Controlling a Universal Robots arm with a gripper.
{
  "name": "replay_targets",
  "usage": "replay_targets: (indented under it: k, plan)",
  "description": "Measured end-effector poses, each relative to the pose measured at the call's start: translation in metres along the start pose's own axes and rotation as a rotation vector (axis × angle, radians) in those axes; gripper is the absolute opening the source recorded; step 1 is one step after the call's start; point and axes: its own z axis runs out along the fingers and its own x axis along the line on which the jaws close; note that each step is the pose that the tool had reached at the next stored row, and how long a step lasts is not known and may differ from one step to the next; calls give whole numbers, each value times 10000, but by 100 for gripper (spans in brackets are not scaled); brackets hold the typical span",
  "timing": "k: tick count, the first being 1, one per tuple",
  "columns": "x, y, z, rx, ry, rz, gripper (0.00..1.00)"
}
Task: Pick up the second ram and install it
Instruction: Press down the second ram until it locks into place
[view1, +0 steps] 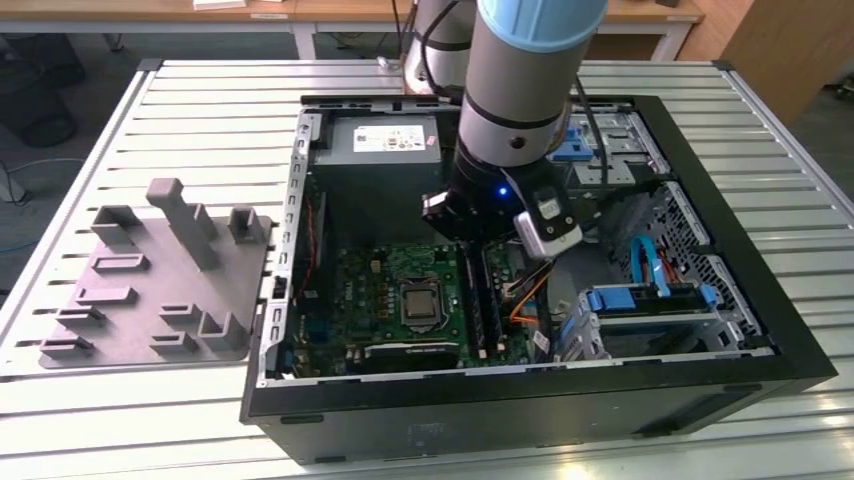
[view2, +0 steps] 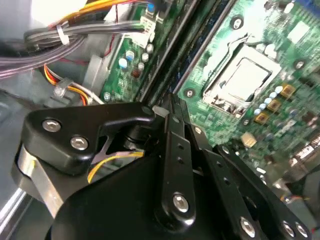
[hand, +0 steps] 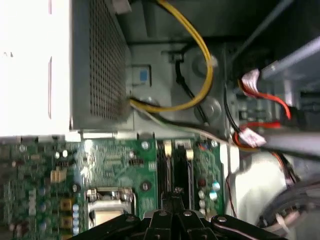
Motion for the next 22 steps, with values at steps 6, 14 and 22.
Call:
replay_targets:
  k: [6,14,22]
  plan:
    - [20,97,96,-19,1,-1,10]
    - [21,100,188,-8,5,0,10]
    - [21,80,108,-21,-16,-1,10]
